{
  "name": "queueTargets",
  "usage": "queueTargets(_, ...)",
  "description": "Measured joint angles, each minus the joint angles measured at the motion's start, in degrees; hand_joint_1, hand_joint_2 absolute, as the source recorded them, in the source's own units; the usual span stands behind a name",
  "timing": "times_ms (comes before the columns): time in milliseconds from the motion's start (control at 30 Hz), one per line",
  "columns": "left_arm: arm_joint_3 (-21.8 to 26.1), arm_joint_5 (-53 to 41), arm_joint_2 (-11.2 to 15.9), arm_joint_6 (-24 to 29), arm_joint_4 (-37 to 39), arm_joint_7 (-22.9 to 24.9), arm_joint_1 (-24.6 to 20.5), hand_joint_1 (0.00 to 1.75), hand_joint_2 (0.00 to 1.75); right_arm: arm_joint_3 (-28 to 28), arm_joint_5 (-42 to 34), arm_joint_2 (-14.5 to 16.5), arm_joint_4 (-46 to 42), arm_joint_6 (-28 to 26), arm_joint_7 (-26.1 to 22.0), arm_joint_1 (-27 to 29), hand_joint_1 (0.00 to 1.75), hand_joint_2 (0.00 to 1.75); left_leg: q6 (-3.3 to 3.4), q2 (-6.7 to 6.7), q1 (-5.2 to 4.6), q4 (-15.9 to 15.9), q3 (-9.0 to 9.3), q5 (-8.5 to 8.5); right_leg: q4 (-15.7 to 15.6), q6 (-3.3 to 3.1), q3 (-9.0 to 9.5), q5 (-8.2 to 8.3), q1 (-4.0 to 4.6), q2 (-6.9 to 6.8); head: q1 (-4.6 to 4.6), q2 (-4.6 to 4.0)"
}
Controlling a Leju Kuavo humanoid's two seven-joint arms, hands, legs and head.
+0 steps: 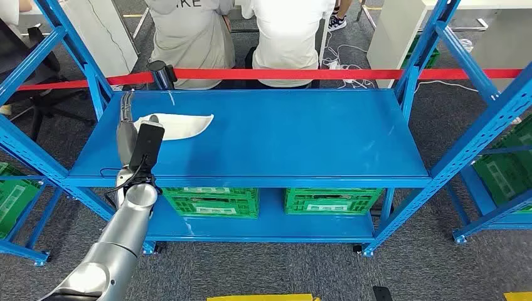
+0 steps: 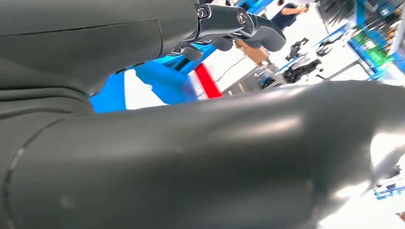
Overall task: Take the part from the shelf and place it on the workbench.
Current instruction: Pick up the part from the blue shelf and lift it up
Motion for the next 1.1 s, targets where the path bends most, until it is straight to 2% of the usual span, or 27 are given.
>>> queueTargets(67, 0.0, 0.1, 0.0, 0.0, 0.1, 0.0, -0.1, 0.0, 0.0, 0.0, 0.0, 0.0, 0.0, 0.0, 0.0, 0.0, 0.0, 0.0, -0.2, 0.03, 0.06, 4.2, -2.35, -1.7, 0.0, -0.23, 0.2, -0.22, 0.02, -0.03, -0.03, 0.0)
queueTargets(133, 0.0, 0.6, 0.1, 0.1, 0.4, -0.3, 0.1, 0.0, 0.0, 0.0, 0.1, 0.0, 0.0, 0.1, 0.0, 0.0, 0.0, 0.0, -0.48, 0.05, 0.14, 11.3, -6.67, -3.79, 0.0, -0.5, 0.61, -0.68, 0.06, -0.03, -0.07, 0.0)
queueTargets(167, 0.0, 1.0, 0.1, 0.3, 0.6, -0.5, 0.3, 0.0, 0.0, 0.0, 0.3, 0.0, 0.0, 0.1, 0.1, 0.0, 0.0, 0.0, -0.51, 0.06, 0.16, 12.7, -7.91, -3.49, 0.1, -0.5, 0.87, -0.94, 0.07, 0.02, -0.08, 0.0)
queueTargets(200, 0.0, 1.3, 0.2, 0.4, 0.7, -0.7, 0.5, 0.0, 0.0, 0.0, 0.6, 0.0, 0.0, 0.2, 0.2, 0.1, 0.0, 0.0, -0.44, 0.06, 0.17, 12.0, -8.04, -2.04, 0.1, -0.45, 1.22, -1.21, 0.07, 0.09, -0.11, 0.0)
queueTargets(267, 0.0, 1.5, 0.4, 0.7, 0.7, -0.7, 0.7, 0.0, 0.0, 0.0, 1.1, 0.1, 0.0, 0.3, 0.4, 0.1, 0.0, 0.0, -0.03, 0.09, 0.12, 5.0, -5.44, 2.68, 0.1, -0.17, 2.1, -1.82, 0.07, 0.2, -0.14, 0.0)
queueTargets(300, 0.0, 1.5, 0.5, 0.8, 0.6, -0.6, 0.7, 0.0, 0.0, 0.0, 1.3, 0.2, 0.0, 0.3, 0.5, 0.1, 0.0, 0.0, 0.23, 0.11, 0.0, 1.2, -3.73, 4.25, 0.2, 0.09, 2.44, -2.17, 0.16, 0.24, -0.15, 0.0)
queueTargets(333, 0.0, 1.5, 0.6, 0.8, 0.4, -0.4, 0.7, 0.0, 0.0, 0.0, 1.4, 0.2, 0.0, 0.3, 0.5, 0.1, 0.0, 0.0, 0.53, 0.12, -0.12, -1.5, -2.48, 5.03, 0.2, 0.39, 2.64, -2.43, 0.23, 0.25, -0.14, 0.0)
queueTargets(367, 0.0, 1.5, 0.6, 0.8, 0.3, -0.1, 0.8, 0.0, 0.0, 0.0, 1.4, 0.3, 0.0, 0.3, 0.6, 0.0, 0.0, 0.0, 0.83, 0.1, -0.24, -2.9, -1.8, 5.06, 0.1, 0.71, 2.72, -2.62, 0.29, 0.26, -0.14, 0.0)
queueTargets(467, 0.0, 1.5, 0.8, 0.5, -0.2, 0.3, 1.1, 0.0, 0.0, 0.0, 1.3, 0.3, 0.0, 0.4, 0.5, 0.0, 0.0, 0.0, 1.83, -0.05, -0.25, -3.4, -1.3, 4.67, 0.1, 1.73, 2.9, -3.0, 0.27, 0.16, -0.13, 0.0)
queueTargets(500, 0.0, 1.3, 0.9, 0.3, -0.3, 0.5, 1.1, 0.0, 0.0, 0.0, 1.3, 0.4, 0.0, 0.5, 0.4, 0.0, 0.0, 0.0, 2.19, -0.06, -0.14, -3.6, -1.03, 4.66, 1.0, 2.09, 2.57, -3.53, 0.23, 0.11, -0.04, 0.0)
queueTargets(567, 0.0, 0.6, 0.9, -0.1, -0.3, 0.7, 1.1, 0.0, 0.0, 0.0, 1.4, 0.5, 0.0, 0.7, 0.3, -0.1, 0.0, 0.0, 2.76, -0.03, 0.08, -3.9, -0.51, 4.55, 6.1, 2.7, -0.03, -5.86, 0.12, 0.05, 0.14, 0.0)
queueTargets(633, -0.2, -0.1, 0.9, -1.1, -0.2, 1.0, 1.1, 0.0, 0.0, 0.0, 1.5, 0.5, 0.0, 0.9, 0.6, -0.1, 0.0, 0.0, 3.01, -0.02, 0.07, -3.9, -0.35, 4.22, 13.5, 3.09, -4.49, -8.38, 0.05, 0.04, 0.22, -0.01)
queueTargets(667, -0.3, -0.6, 0.8, -1.7, -0.1, 1.4, 1.1, 0.0, 0.0, 0.0, 1.5, 0.5, 0.0, 1.0, 0.8, 0.0, 0.0, 0.0, 3.04, -0.04, 0.06, -3.8, -0.27, 4.03, 15.6, 3.18, -6.1, -8.46, 0.02, 0.04, 0.23, -0.01)
queueTargets(700, -0.5, -1.5, 0.8, -2.5, 0.0, 2.1, 1.0, 0.0, 0.44, 0.0, 1.4, 0.6, 0.0, 1.1, 0.9, 0.1, 0.0, 0.0, 3.0, -0.07, 0.06, -3.7, -0.13, 3.82, 15.6, 3.2, -6.69, -7.38, -0.01, 0.03, 0.23, -0.01)
queueTargets(733, -0.9, -2.6, 0.8, -3.2, 0.2, 3.1, 0.8, 0.0, 0.87, 0.0, 1.2, 0.7, 0.0, 1.2, 1.1, 0.1, 0.0, 0.0, 2.9, -0.12, 0.07, -3.6, 0.07, 3.58, 13.3, 3.14, -6.1, -5.31, -0.05, 0.02, 0.23, 0.0)
queueTargets(767, -1.3, -3.8, 0.9, -4.0, 0.4, 4.1, 0.4, 0.0, 1.31, 0.0, 1.1, 0.8, 0.0, 1.3, 1.3, 0.1, 0.0, 0.0, 2.75, -0.18, 0.09, -3.4, 0.28, 3.31, 9.5, 3.03, -4.63, -2.82, -0.07, -0.01, 0.23, 0.0)
queueTargets(800, -1.9, -5.2, 0.9, -4.5, 0.7, 5.0, -0.2, 0.0, 1.75, 0.0, 1.0, 0.9, 0.1, 1.5, 1.4, 0.0, 0.0, 0.0, 2.5, -0.24, 0.01, -3.2, 0.4, 3.02, 5.7, 2.79, -3.02, -1.11, 0.01, -0.04, 0.23, 0.0)
queueTargets(833, -2.5, -6.4, 1.0, -5.0, 0.9, 5.8, -0.9, 0.0, 1.75, 0.0, 0.9, 1.2, 0.1, 1.6, 1.5, 0.0, 0.0, 0.0, 2.19, -0.32, -0.07, -3.1, 0.41, 2.79, 2.8, 2.43, -1.75, -0.07, 0.12, -0.04, 0.23, 0.0)
queueTargets(867, -3.2, -7.7, 1.2, -5.4, 1.2, 6.6, -1.7, 0.0, 1.75, 0.0, 0.9, 1.5, 0.1, 1.7, 1.6, -0.1, 0.0, 0.0, 1.94, -0.37, -0.17, -2.9, 0.37, 2.62, 1.2, 2.07, -1.02, 0.3, 0.17, -0.02, 0.22, 0.0)
queueTargets(933, -4.5, -10.0, 1.7, -6.2, 1.6, 7.9, -3.2, 0.0, 1.75, -0.1, 0.8, 2.1, 0.1, 2.0, 1.5, -0.1, 0.0, 0.0, 1.91, -0.4, -0.31, -2.9, 0.31, 2.56, 0.6, 1.57, -0.78, 0.24, 0.26, 0.09, 0.21, 0.0)
queueTargets(1000, -5.7, -11.8, 2.3, -6.6, 2.0, 8.9, -4.3, 0.0, 1.75, -0.2, 0.8, 2.6, 0.1, 2.1, 1.4, -0.1, 0.0, 0.0, 2.09, -0.31, -0.33, -3.2, 0.52, 2.62, 0.5, 1.4, -0.76, 0.26, 0.3, 0.2, 0.21, 0.0)
queueTargets(1100, -7.3, -14.8, 2.8, -6.7, 2.5, 10.8, -5.5, 0.0, 1.75, -0.3, 0.8, 3.0, 0.1, 2.1, 1.3, -0.2, 0.0, 0.0, 1.75, -0.2, -0.33, -3.7, 0.92, 2.7, 0.5, 1.03, -0.65, 0.1, 0.32, 0.29, 0.2, 0.0)
